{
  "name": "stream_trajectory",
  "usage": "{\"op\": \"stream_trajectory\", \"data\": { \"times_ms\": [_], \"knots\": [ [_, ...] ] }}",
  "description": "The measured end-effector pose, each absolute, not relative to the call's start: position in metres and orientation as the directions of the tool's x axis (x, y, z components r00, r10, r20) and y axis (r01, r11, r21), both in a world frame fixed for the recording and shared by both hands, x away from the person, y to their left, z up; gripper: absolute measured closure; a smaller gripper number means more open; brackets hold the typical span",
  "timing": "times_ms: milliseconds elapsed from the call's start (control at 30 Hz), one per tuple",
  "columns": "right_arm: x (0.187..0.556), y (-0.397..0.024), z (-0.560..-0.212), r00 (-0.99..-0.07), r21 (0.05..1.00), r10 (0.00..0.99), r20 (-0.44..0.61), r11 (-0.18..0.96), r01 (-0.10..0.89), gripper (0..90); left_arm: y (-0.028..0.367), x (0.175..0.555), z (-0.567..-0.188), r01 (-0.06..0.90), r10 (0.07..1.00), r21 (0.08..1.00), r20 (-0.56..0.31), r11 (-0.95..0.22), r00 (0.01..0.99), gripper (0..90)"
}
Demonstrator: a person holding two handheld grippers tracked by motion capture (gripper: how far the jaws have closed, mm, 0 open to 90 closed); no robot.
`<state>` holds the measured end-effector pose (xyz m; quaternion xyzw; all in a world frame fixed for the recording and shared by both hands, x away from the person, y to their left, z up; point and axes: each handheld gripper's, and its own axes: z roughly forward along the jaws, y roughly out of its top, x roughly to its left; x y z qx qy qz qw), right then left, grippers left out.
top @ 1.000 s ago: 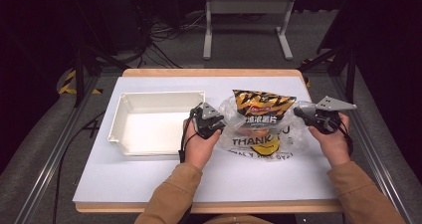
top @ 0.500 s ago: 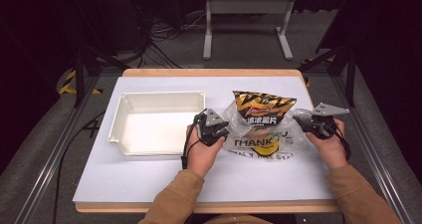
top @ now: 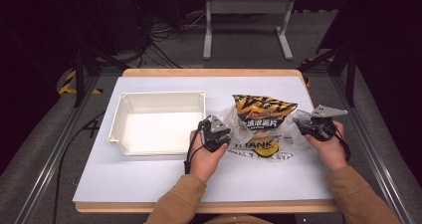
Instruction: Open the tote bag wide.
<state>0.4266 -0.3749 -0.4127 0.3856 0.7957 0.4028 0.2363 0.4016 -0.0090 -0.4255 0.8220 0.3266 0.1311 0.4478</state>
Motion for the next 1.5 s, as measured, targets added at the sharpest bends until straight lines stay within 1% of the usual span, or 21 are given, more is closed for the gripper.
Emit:
{"op": "stream_trajectory", "data": {
  "times_ms": [167, 267, 333, 400, 467, 600, 800, 833, 967, 1133, 1167, 1200, 1233, 1267, 1300, 1333, 1367, 1433, 1500],
  "knots": [
    [0.417, -0.382, -0.398, -0.591, 0.857, 0.805, -0.049, 0.338, 0.39, 63.8, -0.008, 0.403, -0.432, 0.424, 0.653, 0.829, -0.097, -0.366, 0.751, 75.6],
    [0.411, -0.388, -0.387, -0.592, 0.879, 0.805, -0.035, 0.307, 0.365, 52.7, -0.007, 0.402, -0.433, 0.424, 0.653, 0.833, -0.103, -0.356, 0.751, 75.7],
    [0.406, -0.392, -0.379, -0.611, 0.897, 0.792, -0.018, 0.283, 0.34, 46.8, -0.007, 0.402, -0.433, 0.424, 0.65, 0.832, -0.104, -0.358, 0.753, 75.6],
    [0.399, -0.396, -0.369, -0.624, 0.923, 0.781, -0.014, 0.25, 0.292, 38.6, -0.007, 0.402, -0.433, 0.427, 0.648, 0.829, -0.106, -0.361, 0.754, 75.5],
    [0.393, -0.4, -0.36, -0.643, 0.946, 0.766, -0.002, 0.21, 0.248, 36.3, -0.008, 0.402, -0.434, 0.426, 0.648, 0.827, -0.102, -0.366, 0.755, 75.7],
    [0.382, -0.404, -0.347, -0.659, 0.965, 0.752, 0.013, 0.164, 0.206, 33.2, -0.009, 0.401, -0.436, 0.431, 0.648, 0.822, -0.102, -0.372, 0.755, 76.2],
    [0.372, -0.409, -0.334, -0.663, 0.975, 0.749, 0.009, 0.141, 0.173, 29.3, -0.009, 0.402, -0.436, 0.43, 0.649, 0.821, -0.099, -0.376, 0.755, 76.4],
    [0.368, -0.412, -0.328, -0.675, 0.98, 0.737, 0.018, 0.12, 0.157, 26.9, -0.009, 0.402, -0.436, 0.43, 0.648, 0.821, -0.099, -0.376, 0.755, 76.4],
    [0.361, -0.419, -0.32, -0.669, 0.985, 0.743, 0.024, 0.097, 0.142, 23.5, -0.009, 0.402, -0.436, 0.43, 0.649, 0.821, -0.099, -0.375, 0.754, 76.1],
    [0.356, -0.428, -0.312, -0.65, 0.988, 0.76, 0.014, 0.089, 0.125, 22.7, -0.009, 0.401, -0.436, 0.43, 0.65, 0.822, -0.099, -0.373, 0.754, 75.8],
    [0.356, -0.429, -0.31, -0.647, 0.989, 0.763, 0.007, 0.089, 0.116, 23.4, -0.009, 0.401, -0.436, 0.43, 0.65, 0.822, -0.1, -0.373, 0.753, 75.7],
    [0.355, -0.43, -0.309, -0.643, 0.99, 0.765, 0.005, 0.088, 0.113, 26.4, -0.009, 0.401, -0.437, 0.431, 0.65, 0.822, -0.1, -0.372, 0.753, 75.7],
    [0.355, -0.43, -0.307, -0.641, 0.989, 0.767, -0.011, 0.102, 0.106, 31.9, -0.009, 0.401, -0.437, 0.431, 0.649, 0.823, -0.102, -0.371, 0.754, 75.6],
    [0.355, -0.43, -0.306, -0.641, 0.989, 0.767, -0.025, 0.115, 0.098, 39.3, -0.009, 0.401, -0.437, 0.431, 0.65, 0.823, -0.102, -0.37, 0.753, 75.5],
    [0.355, -0.429, -0.305, -0.641, 0.987, 0.767, -0.044, 0.132, 0.09, 49.8, -0.009, 0.401, -0.437, 0.43, 0.65, 0.824, -0.102, -0.369, 0.753, 75.3],
    [0.355, -0.428, -0.305, -0.644, 0.986, 0.763, -0.06, 0.147, 0.081, 64.2, -0.009, 0.401, -0.437, 0.428, 0.65, 0.825, -0.101, -0.369, 0.753, 74.9],
    [0.355, -0.427, -0.306, -0.655, 0.985, 0.752, -0.074, 0.157, 0.069, 70.9, -0.01, 0.401, -0.437, 0.428, 0.649, 0.826, -0.102, -0.367, 0.754, 74.6],
    [0.355, -0.421, -0.307, -0.675, 0.983, 0.732, -0.091, 0.174, 0.056, 81.6, -0.01, 0.4, -0.436, 0.428, 0.647, 0.825, -0.102, -0.369, 0.755, 74.0],
    [0.356, -0.414, -0.308, -0.69, 0.98, 0.717, -0.101, 0.191, 0.055, 86.6, -0.009, 0.4, -0.437, 0.426, 0.647, 0.827, -0.102, -0.367, 0.756, 73.8]
  ]
}}
